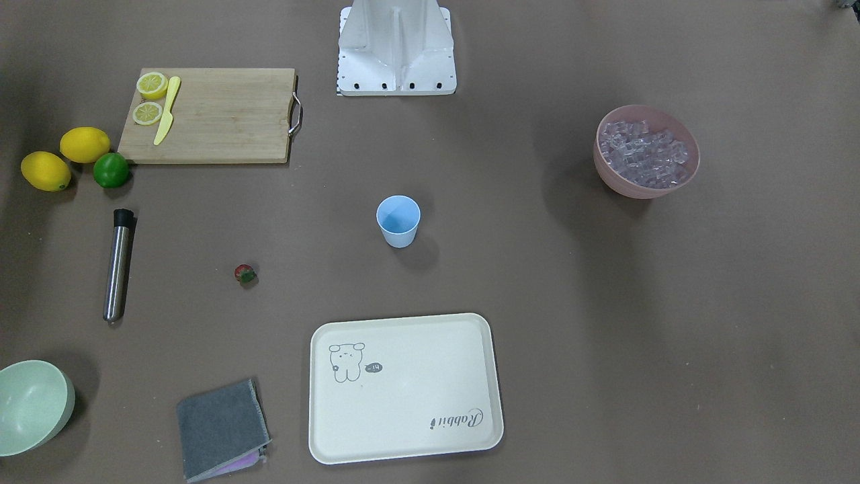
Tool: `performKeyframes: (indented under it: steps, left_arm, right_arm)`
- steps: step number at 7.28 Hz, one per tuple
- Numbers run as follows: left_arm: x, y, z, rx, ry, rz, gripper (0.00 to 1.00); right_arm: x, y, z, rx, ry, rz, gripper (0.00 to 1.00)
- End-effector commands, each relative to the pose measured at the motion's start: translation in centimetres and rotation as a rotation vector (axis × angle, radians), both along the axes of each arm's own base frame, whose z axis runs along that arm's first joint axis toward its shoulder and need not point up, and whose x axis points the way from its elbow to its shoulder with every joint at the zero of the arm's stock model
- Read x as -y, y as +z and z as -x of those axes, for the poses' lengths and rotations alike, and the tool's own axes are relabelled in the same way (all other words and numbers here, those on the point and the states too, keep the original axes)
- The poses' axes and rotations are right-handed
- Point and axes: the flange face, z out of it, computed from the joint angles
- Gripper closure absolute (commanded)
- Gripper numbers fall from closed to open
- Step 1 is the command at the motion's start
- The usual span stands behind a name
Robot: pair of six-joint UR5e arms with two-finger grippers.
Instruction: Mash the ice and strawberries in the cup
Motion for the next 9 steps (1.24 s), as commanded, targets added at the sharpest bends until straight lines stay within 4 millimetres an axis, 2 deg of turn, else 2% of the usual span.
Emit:
performKeyframes:
  steps: [1,4,6,7,8,9]
  left_arm:
    - [-0.1,0.3,0.1,-0.001,-0.004,0.01,0.02]
    - [-0.1,0.9,0.1,0.001,-0.006,0.022,0.02]
    - [-0.2,2.4,0.1,0.001,-0.006,0.048,0.02]
    - [-0.9,3.0,0.1,-0.001,-0.006,0.06,0.02]
    - [-1.2,2.7,0.9,-0.003,-0.023,0.052,0.02]
    - [-2.4,2.8,1.2,-0.003,-0.028,0.053,0.02]
  right_arm:
    - [0.7,-0.8,0.0,0.0,0.001,-0.016,0.0]
    - [0.9,-1.1,0.1,-0.003,-0.001,-0.021,0.0]
    - [1.1,-1.5,0.2,0.001,-0.002,-0.032,0.0]
    - [1.6,-2.2,0.2,0.005,-0.004,-0.045,0.0]
    - [2.1,-2.4,0.4,0.007,-0.008,-0.048,0.0]
    - [2.0,-2.6,0.4,0.008,-0.008,-0.053,0.0]
